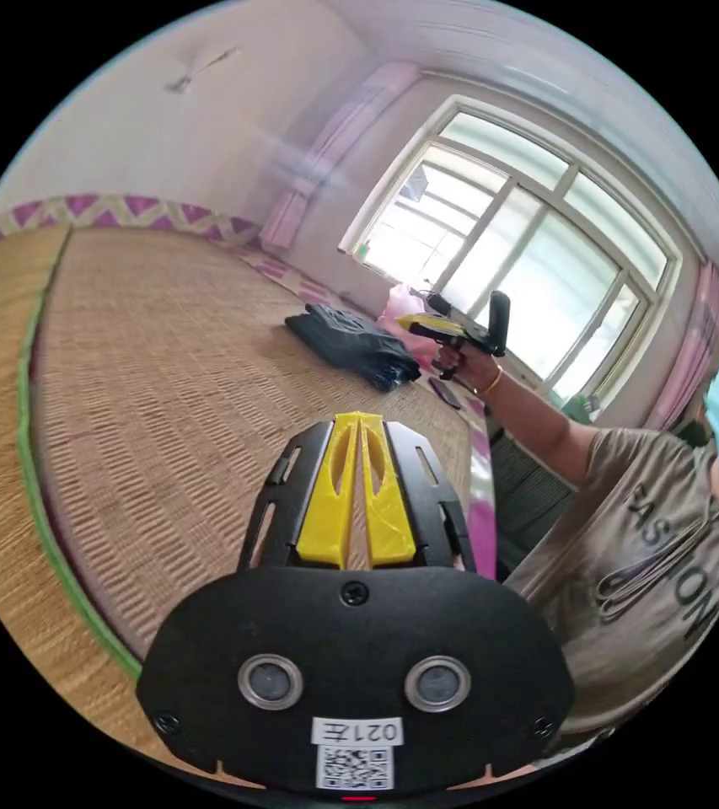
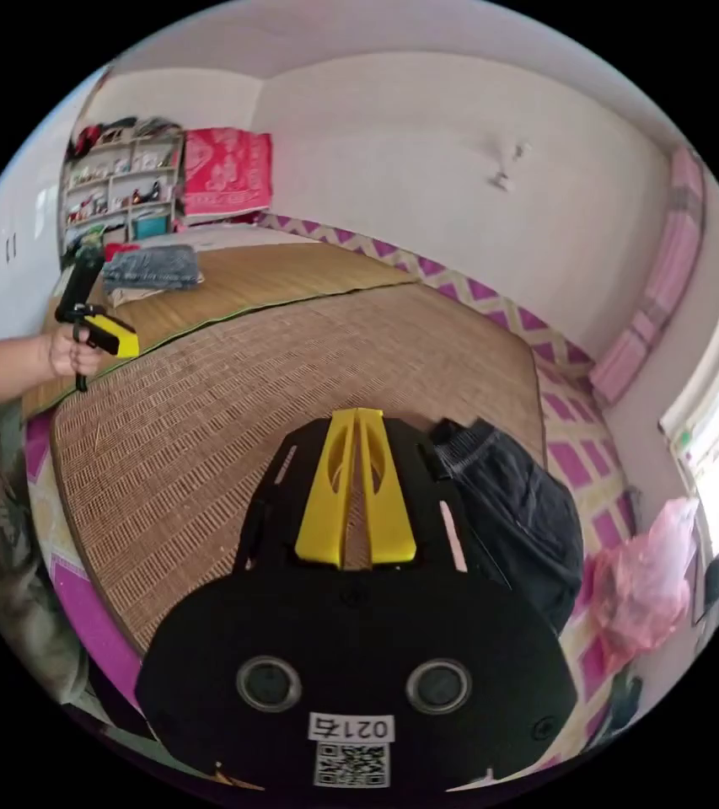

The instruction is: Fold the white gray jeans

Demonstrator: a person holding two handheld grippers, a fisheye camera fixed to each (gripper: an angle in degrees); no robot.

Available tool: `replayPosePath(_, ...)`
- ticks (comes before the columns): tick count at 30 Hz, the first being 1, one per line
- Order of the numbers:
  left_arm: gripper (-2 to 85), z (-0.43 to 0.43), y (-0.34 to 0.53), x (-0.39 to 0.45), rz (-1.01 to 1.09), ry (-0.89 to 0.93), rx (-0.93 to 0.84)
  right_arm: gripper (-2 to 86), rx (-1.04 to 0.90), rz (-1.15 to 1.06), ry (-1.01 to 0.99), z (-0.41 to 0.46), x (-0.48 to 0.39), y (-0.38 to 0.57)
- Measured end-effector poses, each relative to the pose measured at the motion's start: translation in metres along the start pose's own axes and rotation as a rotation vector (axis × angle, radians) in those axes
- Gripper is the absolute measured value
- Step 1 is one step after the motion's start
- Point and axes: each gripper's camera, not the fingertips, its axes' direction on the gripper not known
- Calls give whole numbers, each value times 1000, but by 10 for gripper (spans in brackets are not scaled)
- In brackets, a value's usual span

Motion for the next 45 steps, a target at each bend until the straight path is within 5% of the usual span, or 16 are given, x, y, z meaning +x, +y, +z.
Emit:
replayPosePath(5,24,-108,67,43,123,-116,117,94,-59,-185,-171,31,-129,-137)
replayPosePath(16,74,-238,150,47,407,629,478,99,2,-579,-761,115,-340,-413)
replayPosePath(23,101,-312,173,62,462,784,645,145,294,-845,-623,106,-465,-530)
replayPosePath(32,123,-441,237,40,465,781,1054,153,268,-1164,-371,106,-567,-578)
replayPosePath(45,84,-469,263,29,393,697,1136,80,206,-985,-417,83,-545,-613)
